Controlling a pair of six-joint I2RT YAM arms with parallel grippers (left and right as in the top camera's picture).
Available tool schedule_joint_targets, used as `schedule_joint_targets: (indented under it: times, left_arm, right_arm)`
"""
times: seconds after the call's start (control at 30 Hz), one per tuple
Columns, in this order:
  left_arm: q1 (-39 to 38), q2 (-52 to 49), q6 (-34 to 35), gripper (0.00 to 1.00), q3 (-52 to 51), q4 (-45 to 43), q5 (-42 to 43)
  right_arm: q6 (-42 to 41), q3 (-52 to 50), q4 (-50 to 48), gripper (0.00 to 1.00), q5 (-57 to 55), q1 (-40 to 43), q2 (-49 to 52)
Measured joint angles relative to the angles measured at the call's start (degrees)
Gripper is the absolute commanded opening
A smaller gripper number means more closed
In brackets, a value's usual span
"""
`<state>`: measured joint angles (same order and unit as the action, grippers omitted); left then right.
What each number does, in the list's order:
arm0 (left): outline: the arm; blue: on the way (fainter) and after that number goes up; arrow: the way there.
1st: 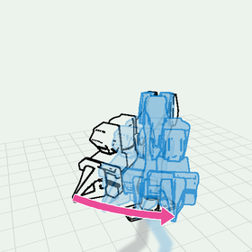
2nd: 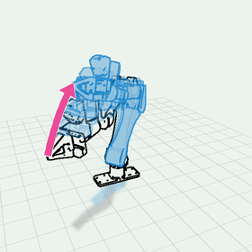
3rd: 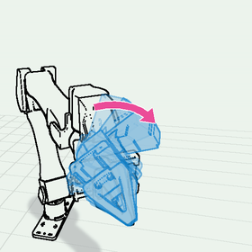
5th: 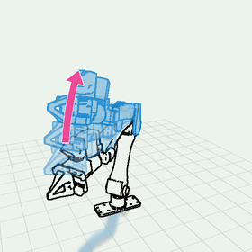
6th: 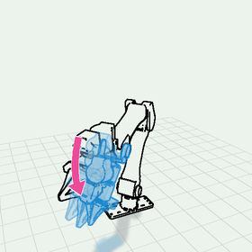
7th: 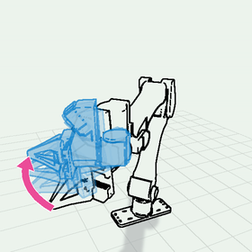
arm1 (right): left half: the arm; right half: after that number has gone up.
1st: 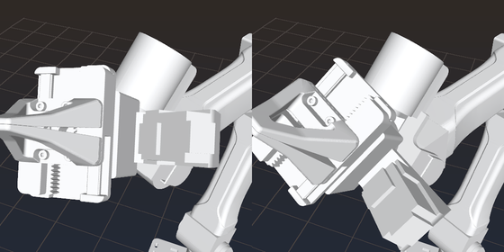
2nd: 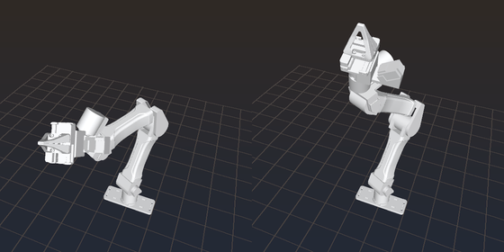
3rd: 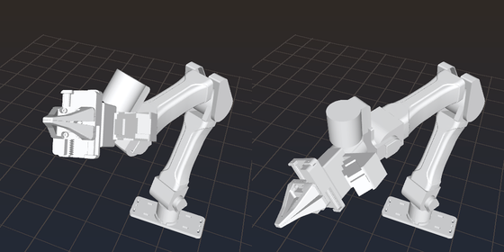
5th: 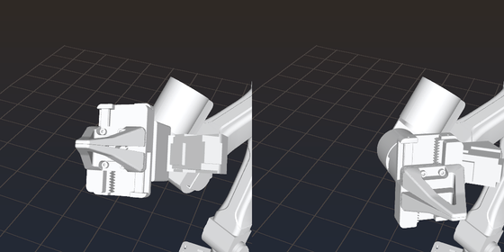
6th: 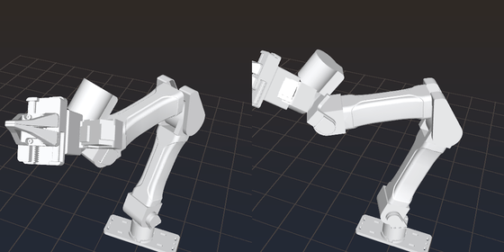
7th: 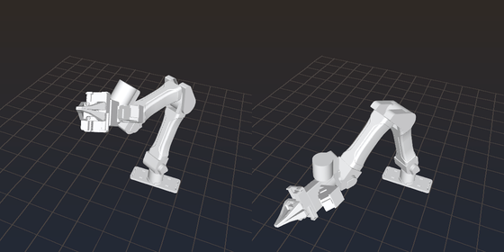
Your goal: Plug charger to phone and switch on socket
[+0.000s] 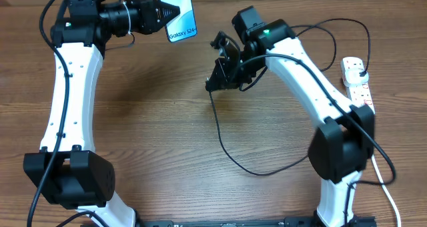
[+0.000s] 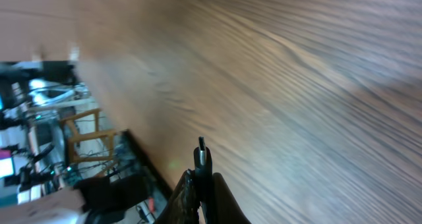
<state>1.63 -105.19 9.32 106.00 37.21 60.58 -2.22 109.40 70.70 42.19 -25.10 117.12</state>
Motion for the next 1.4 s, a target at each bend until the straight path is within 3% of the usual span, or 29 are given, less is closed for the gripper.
schedule_joint_targets:
  times: [0.43, 0.6, 1.0, 1.4]
  left_arm:
    - [0.5, 0.0, 6.93, 0.04, 0.0, -5.22, 21.68]
    - [0.5, 0.0, 8.76, 0.04, 0.0, -5.33, 26.14]
    - [-1.79, 0.0, 17.46, 0.04, 0.0, -5.38, 27.56]
    - [-1.66, 0.0, 19.5, 0.04, 0.0, -6.47, 27.82]
  right_arm:
    - [1.42, 0.0, -1.42, 0.04, 6.49, 0.0, -12.41]
    - [1.44, 0.0, -3.23, 0.04, 8.04, 0.0, -15.19]
    - [-1.81, 0.0, -9.53, 0.04, 9.68, 0.0, -15.91]
    - [-7.21, 0.0, -13.86, 0.04, 9.88, 0.0, -15.91]
